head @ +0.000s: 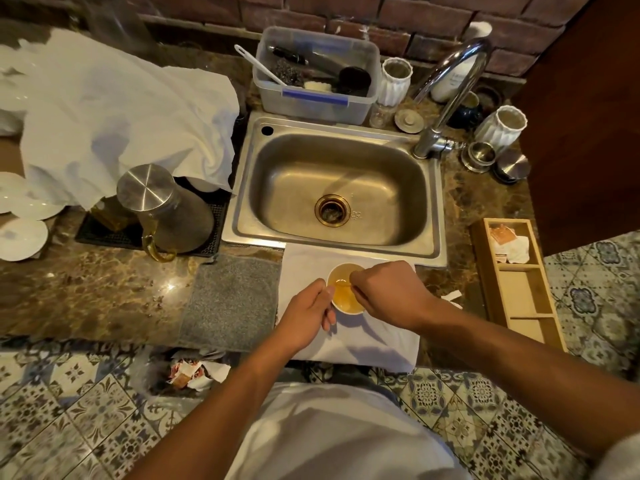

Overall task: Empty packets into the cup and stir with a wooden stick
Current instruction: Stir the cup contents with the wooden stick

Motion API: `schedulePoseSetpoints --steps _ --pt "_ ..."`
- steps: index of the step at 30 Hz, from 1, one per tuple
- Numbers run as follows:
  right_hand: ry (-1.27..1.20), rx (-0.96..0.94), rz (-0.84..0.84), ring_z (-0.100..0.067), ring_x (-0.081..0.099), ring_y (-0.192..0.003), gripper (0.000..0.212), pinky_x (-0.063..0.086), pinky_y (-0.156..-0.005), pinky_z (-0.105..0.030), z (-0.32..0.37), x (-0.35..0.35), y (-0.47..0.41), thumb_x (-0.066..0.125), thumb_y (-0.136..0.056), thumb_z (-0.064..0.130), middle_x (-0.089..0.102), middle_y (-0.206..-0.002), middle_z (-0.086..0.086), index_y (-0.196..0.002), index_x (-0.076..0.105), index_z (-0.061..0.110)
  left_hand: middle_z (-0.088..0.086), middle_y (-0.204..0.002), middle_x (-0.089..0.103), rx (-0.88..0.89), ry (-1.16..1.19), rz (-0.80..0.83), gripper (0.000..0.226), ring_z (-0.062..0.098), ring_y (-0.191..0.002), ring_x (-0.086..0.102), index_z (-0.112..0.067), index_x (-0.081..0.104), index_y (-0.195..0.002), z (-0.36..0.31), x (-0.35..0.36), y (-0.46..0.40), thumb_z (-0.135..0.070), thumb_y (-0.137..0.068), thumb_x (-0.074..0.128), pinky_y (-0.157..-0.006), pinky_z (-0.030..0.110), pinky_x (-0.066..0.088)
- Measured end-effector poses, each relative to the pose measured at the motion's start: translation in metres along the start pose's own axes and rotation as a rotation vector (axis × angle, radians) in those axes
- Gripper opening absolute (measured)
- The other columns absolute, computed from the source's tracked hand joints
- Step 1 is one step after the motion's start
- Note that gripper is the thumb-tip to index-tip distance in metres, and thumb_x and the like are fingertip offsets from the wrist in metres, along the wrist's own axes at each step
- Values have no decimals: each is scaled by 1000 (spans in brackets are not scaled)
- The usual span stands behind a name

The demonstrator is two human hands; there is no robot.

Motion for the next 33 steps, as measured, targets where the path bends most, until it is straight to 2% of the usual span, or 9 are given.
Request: schedulePoseSetpoints --steps 3,6,11,15,20,22,24,28,33 --pt "-57 11 63 -34 60 -54 16 35 -51 -30 2 -2 4 61 -90 27 68 -65 -8 -76 64 18 18 -69 62 2 33 9 31 10 -48 55 -9 49 -81 -1 0 1 -21 -109 41 -48 17 43" --pt "-171 22 143 -31 61 -66 19 35 -57 -31 4 -3 8 56 -92 32 71 -75 -6 -83 68 21 18 -69 62 8 39 21 32 10 -47 55 -11 49 -80 -2 0 1 -22 -109 41 -47 18 43" --pt "-304 109 21 -27 65 -70 20 42 -61 -30 7 4 -1 58 -95 36 75 -81 -4 -94 74 23 16 -68 62 16 37 29 31 10 -47 55 -10 50 -81 0 -1 -1 -21 -109 40 -47 16 42" --pt "-298 215 -44 -26 67 -74 20 50 -64 -32 -2 2 -7 59 -96 39 76 -85 -2 -99 71 23 16 -69 62 17 26 29 31 10 -49 55 -12 49 -81 2 -2 -2 -22 -109 40 -50 15 41" --pt "-210 199 35 -25 64 -70 18 47 -58 -30 -10 -2 3 58 -95 37 73 -80 -2 -91 68 22 14 -68 63 15 22 27 32 10 -48 55 -13 48 -80 4 -1 -3 -22 -109 41 -51 16 41" --pt "-246 196 82 -24 63 -69 17 38 -53 -27 -9 -1 7 59 -92 34 72 -78 -2 -87 70 21 16 -68 63 19 28 28 32 11 -48 55 -11 48 -80 4 -1 -3 -22 -109 41 -51 16 42" --pt "-314 206 103 -24 61 -69 16 38 -54 -28 -6 1 5 61 -90 31 72 -77 -2 -84 71 20 16 -69 63 17 37 31 32 13 -48 55 -11 48 -80 2 -1 -3 -23 -109 42 -50 16 42" --pt "-437 289 21 -21 61 -72 16 40 -61 -29 0 4 -4 66 -92 34 74 -82 -1 -92 75 22 13 -67 63 9 34 27 33 12 -48 55 -12 49 -79 2 -2 -3 -23 -109 41 -48 16 41" --pt "-316 345 1 -22 65 -79 19 39 -62 -28 -5 0 -3 59 -97 39 73 -88 0 -99 70 24 12 -67 63 -17 41 28 33 13 -50 55 -13 49 -79 5 -2 -4 -26 -108 42 -50 16 40"
Point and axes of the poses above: each hand's wrist, its own y-axis away from the middle knuckle, its own x-axis out of the palm, z = x × y, the point moved 2 cm from there along -y, towards the middle knuckle
